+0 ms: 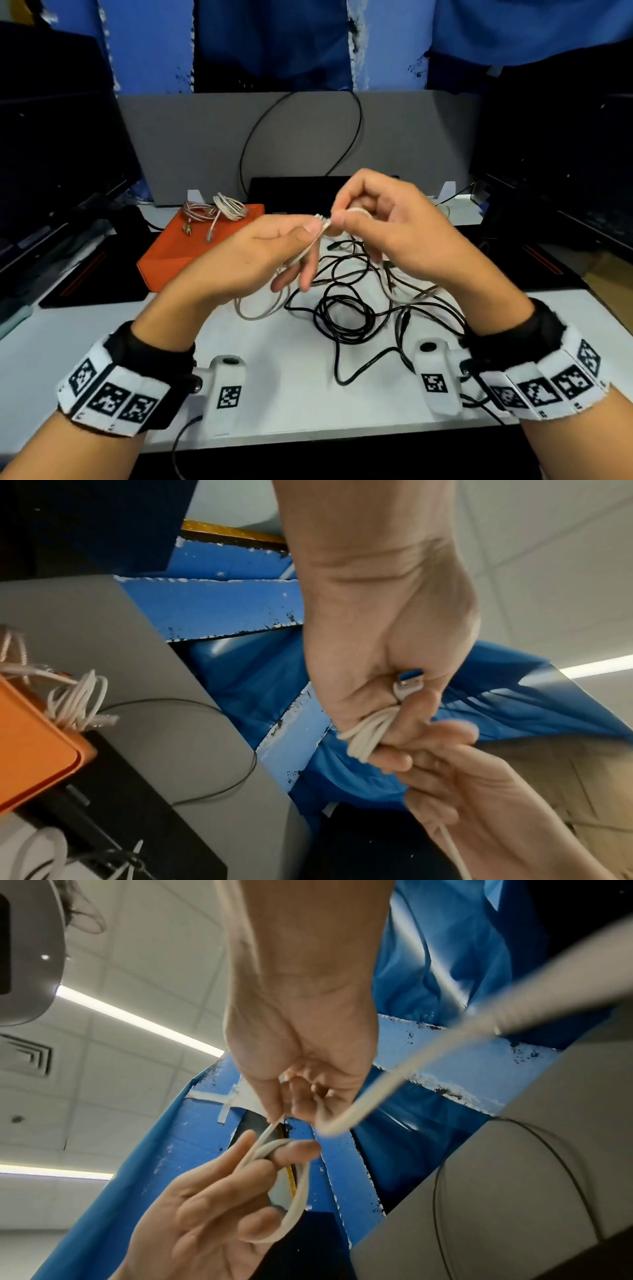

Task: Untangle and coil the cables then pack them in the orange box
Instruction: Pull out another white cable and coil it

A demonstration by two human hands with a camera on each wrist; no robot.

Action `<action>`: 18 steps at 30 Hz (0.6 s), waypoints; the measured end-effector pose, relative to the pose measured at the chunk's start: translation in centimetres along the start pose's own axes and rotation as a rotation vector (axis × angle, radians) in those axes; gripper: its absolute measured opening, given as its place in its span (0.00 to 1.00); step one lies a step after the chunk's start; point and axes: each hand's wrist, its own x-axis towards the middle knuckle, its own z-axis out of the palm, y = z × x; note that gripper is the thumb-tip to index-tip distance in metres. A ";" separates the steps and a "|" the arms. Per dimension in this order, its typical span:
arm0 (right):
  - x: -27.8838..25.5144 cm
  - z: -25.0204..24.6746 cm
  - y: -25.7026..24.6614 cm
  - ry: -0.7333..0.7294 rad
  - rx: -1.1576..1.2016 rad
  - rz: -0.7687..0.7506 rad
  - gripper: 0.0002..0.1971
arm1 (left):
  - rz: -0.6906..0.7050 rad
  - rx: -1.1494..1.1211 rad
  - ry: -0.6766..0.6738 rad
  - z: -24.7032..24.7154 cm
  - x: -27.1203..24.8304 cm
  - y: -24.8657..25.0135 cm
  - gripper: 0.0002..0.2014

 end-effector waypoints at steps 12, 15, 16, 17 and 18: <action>0.9 2.2 3.0 0.030 -0.137 -0.001 0.13 | 0.110 -0.996 0.187 1.5 1.0 0.3 0.15; 0.5 3.2 2.9 -0.072 -0.258 0.043 0.12 | 0.120 -0.971 0.397 1.6 1.3 0.3 0.19; 0.4 3.5 2.6 -0.117 -0.301 0.055 0.12 | 0.110 -0.876 0.471 1.7 1.4 0.1 0.19; 0.3 3.7 2.3 -0.165 -0.352 0.060 0.11 | 0.106 -0.738 0.530 1.9 1.4 -0.1 0.18; 0.1 3.9 1.9 -0.212 -0.409 0.058 0.11 | 0.118 -0.556 0.572 2.1 1.4 -0.2 0.16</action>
